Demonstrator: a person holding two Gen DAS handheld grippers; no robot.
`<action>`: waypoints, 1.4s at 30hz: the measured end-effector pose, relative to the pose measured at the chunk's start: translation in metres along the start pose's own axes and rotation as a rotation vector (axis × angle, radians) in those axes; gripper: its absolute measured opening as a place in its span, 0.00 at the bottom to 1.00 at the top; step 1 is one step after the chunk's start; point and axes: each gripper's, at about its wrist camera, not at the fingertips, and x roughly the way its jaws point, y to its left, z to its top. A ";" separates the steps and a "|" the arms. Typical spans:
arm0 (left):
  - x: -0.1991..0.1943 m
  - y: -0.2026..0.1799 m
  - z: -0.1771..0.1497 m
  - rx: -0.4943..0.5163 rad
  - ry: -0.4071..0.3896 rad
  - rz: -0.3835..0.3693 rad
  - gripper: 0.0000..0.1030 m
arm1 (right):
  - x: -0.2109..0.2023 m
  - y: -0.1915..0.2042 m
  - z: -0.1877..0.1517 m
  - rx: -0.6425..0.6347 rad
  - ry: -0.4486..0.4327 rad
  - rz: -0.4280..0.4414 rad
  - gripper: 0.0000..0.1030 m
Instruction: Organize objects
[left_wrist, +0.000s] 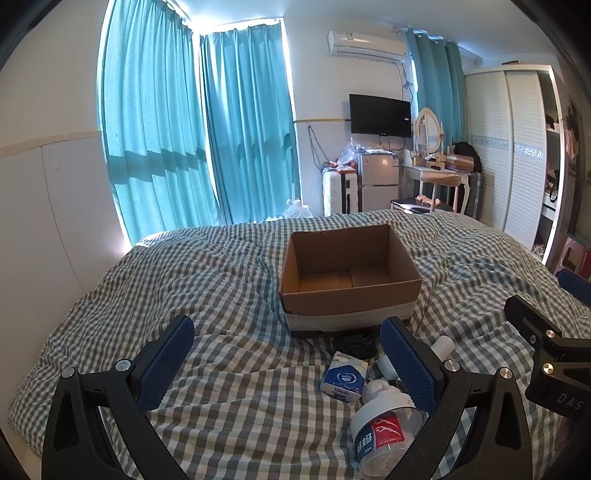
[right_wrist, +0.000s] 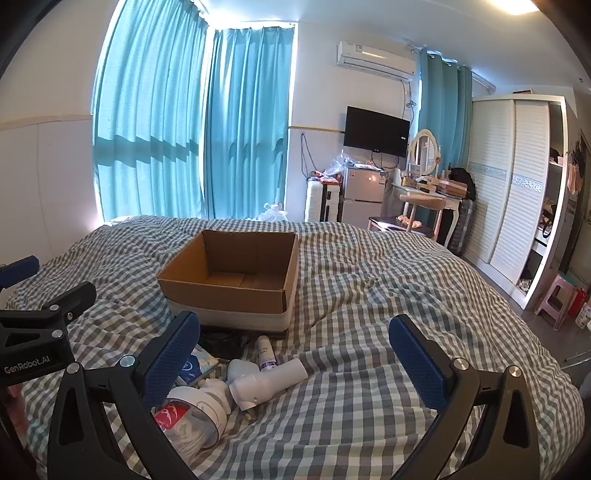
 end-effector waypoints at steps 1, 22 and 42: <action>0.001 0.000 0.000 -0.001 0.001 0.002 1.00 | 0.000 0.000 0.000 -0.001 -0.003 -0.002 1.00; 0.001 0.002 -0.002 -0.011 0.018 0.004 1.00 | 0.000 0.000 -0.004 0.012 -0.004 -0.001 1.00; -0.001 0.008 -0.003 -0.051 -0.010 0.029 1.00 | -0.002 -0.003 -0.003 0.028 -0.007 -0.015 1.00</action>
